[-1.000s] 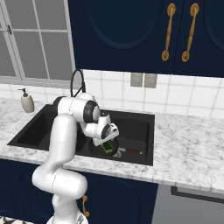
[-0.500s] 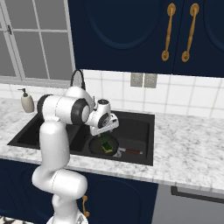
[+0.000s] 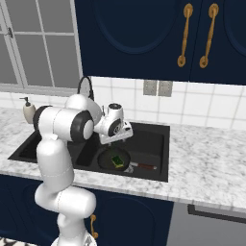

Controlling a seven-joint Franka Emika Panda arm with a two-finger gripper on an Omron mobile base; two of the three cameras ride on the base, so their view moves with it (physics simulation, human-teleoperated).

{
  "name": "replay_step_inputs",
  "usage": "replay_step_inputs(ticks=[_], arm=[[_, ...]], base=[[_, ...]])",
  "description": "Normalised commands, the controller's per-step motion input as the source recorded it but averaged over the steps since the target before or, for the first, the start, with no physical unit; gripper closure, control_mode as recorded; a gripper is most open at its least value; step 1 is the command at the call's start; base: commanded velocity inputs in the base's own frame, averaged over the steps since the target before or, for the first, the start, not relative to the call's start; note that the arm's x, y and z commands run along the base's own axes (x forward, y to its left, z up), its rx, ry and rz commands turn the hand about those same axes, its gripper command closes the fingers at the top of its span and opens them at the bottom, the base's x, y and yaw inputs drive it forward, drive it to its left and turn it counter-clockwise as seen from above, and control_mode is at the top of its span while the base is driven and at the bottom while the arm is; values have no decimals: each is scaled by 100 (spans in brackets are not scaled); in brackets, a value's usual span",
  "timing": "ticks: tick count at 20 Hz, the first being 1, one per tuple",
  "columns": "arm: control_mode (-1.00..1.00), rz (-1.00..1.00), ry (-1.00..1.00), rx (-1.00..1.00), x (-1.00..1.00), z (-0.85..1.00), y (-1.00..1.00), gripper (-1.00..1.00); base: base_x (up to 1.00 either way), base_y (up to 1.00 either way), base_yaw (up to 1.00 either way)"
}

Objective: Pick the pan and sponge and place them into the sink. Then turn on the water.

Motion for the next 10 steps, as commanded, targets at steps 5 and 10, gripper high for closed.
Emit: replay_step_inputs(ticks=[5,10], arm=[[-100,-4,-2,5,0,9,1,-100],[-100,-34,-1,15,0,42,4,-100]], base=[[0,0,0],[0,0,0]])
